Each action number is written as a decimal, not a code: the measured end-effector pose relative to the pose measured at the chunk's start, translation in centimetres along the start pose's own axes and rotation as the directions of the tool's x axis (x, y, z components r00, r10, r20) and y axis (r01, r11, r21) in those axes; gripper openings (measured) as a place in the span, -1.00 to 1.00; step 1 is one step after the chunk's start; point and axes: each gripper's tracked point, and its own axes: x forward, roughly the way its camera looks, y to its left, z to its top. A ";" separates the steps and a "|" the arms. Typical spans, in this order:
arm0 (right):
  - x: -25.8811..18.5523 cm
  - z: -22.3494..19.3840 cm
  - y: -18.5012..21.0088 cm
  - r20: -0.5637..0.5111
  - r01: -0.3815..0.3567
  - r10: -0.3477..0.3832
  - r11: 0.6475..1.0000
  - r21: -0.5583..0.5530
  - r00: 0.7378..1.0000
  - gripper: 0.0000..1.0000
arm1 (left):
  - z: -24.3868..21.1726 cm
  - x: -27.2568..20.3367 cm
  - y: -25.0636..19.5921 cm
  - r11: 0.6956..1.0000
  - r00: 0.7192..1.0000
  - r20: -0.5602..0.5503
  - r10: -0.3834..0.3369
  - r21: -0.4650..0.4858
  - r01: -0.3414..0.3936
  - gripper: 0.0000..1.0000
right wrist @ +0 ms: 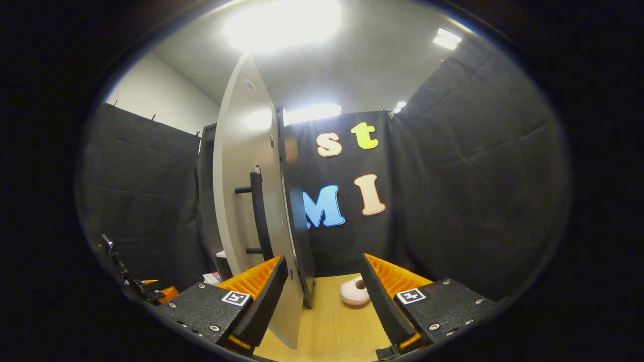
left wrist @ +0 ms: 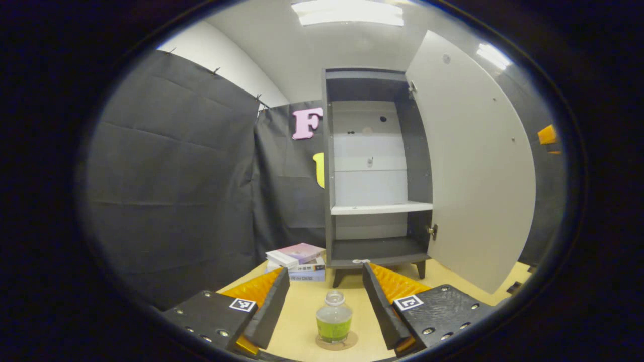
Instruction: Open the cabinet door with the right hand, grasp the bottle in the cabinet with the left hand and place it on the coaster, then close the cabinet door with the right hand.
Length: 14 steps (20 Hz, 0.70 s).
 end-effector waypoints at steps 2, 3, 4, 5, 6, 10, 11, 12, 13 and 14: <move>1.1 1.3 0.0 0.029 0.012 -0.012 1.000 0.007 1.000 0.80 | 1.6 -0.7 0.3 1.000 1.000 0.001 0.014 -0.003 -0.014 0.68; 1.7 2.0 -0.2 0.042 0.025 -0.025 1.000 0.003 0.999 0.80 | 2.4 -0.8 0.4 1.000 1.000 0.003 0.020 -0.002 -0.020 0.68; 2.3 2.2 -0.5 0.047 0.044 -0.044 0.999 -0.002 0.998 0.80 | 3.2 -1.1 0.4 1.000 1.000 0.006 0.025 0.000 -0.025 0.68; 2.9 2.3 -0.6 0.046 0.061 -0.060 0.998 -0.007 0.997 0.80 | 4.1 -1.2 0.4 1.000 1.000 0.012 0.026 0.000 -0.026 0.68; 3.3 2.2 -0.5 0.044 0.079 -0.079 0.997 -0.010 0.996 0.80 | 4.9 -1.2 0.3 1.000 1.000 0.018 0.023 -0.002 -0.023 0.76; 4.3 2.4 0.6 0.045 0.121 -0.120 0.992 -0.021 0.992 0.80 | 7.1 -0.6 1.2 1.000 1.000 0.029 0.002 0.016 -0.003 0.76; 4.5 2.4 1.0 0.043 0.132 -0.131 0.991 -0.030 0.990 0.80 | 7.6 -0.4 1.7 1.000 0.999 0.039 0.000 0.019 -0.001 0.76; 4.9 2.1 1.3 0.036 0.141 -0.140 0.989 -0.041 0.990 0.80 | 7.9 -0.1 2.4 1.000 0.999 0.043 0.001 0.022 -0.002 0.76; 5.1 1.8 1.9 0.027 0.142 -0.141 0.989 -0.052 0.990 0.76 | 8.0 0.4 3.1 1.000 0.999 0.042 0.001 0.027 -0.002 0.76; 5.7 1.4 2.6 0.016 0.136 -0.136 0.989 -0.061 0.991 0.80 | 8.1 0.7 3.9 0.999 0.999 0.044 0.002 0.034 -0.004 0.76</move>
